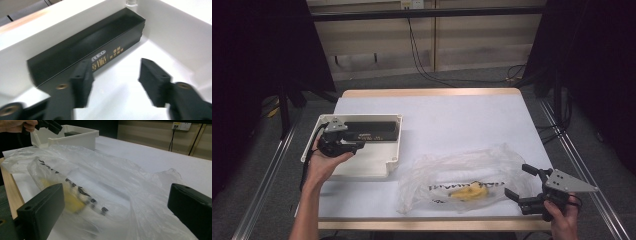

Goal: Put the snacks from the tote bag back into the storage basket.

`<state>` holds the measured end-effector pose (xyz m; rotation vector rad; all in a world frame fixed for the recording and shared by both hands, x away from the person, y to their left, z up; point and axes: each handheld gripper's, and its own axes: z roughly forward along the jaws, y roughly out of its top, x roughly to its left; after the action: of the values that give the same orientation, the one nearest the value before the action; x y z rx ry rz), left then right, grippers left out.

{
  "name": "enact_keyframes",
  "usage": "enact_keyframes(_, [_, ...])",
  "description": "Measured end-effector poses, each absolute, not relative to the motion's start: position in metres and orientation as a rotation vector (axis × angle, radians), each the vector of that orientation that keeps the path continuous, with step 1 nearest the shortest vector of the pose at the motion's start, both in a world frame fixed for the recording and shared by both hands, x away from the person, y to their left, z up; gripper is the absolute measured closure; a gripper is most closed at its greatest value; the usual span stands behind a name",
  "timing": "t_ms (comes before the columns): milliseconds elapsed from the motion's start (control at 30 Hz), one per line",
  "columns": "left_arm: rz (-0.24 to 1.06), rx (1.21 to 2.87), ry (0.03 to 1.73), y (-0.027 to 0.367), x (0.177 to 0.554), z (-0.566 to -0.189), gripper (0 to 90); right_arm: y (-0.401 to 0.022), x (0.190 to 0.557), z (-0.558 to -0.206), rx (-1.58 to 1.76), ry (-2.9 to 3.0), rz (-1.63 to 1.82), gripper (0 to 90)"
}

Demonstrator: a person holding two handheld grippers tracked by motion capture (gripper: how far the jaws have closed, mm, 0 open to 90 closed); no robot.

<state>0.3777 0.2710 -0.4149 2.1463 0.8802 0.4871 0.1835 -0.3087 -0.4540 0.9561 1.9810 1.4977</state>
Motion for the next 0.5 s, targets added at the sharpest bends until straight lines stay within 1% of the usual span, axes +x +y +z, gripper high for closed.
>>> enact_keyframes(67, [0.490,2.130,0.883,0.275,0.374,-0.412,31.0,-0.309,0.184,-0.454,0.959,1.978,1.495,0.6])
enact_keyframes(167, [0.505,2.111,0.873,0.280,0.367,-0.406,20.1,-0.309,0.184,-0.454,0.971,1.964,1.494,0.5])
enact_keyframes(267, [0.505,2.089,0.860,0.286,0.361,-0.401,11.1,-0.310,0.184,-0.454,0.968,1.966,1.495,0.5])
enact_keyframes(300, [0.506,2.081,0.861,0.288,0.359,-0.399,8.9,-0.310,0.183,-0.454,0.967,1.967,1.493,0.5])
enact_keyframes(333, [0.509,2.076,0.858,0.290,0.357,-0.398,9.1,-0.310,0.183,-0.454,0.972,1.965,1.493,0.6])
enact_keyframes(400, [0.485,2.067,0.829,0.296,0.354,-0.394,4.8,-0.312,0.182,-0.453,0.978,1.960,1.496,0.5])
enact_keyframes(433, [0.497,2.066,0.825,0.299,0.353,-0.392,5.9,-0.312,0.182,-0.453,0.983,1.950,1.501,0.5])
enact_keyframes(500, [0.537,2.069,0.812,0.306,0.347,-0.387,2.4,-0.313,0.182,-0.453,0.984,1.945,1.495,0.5])
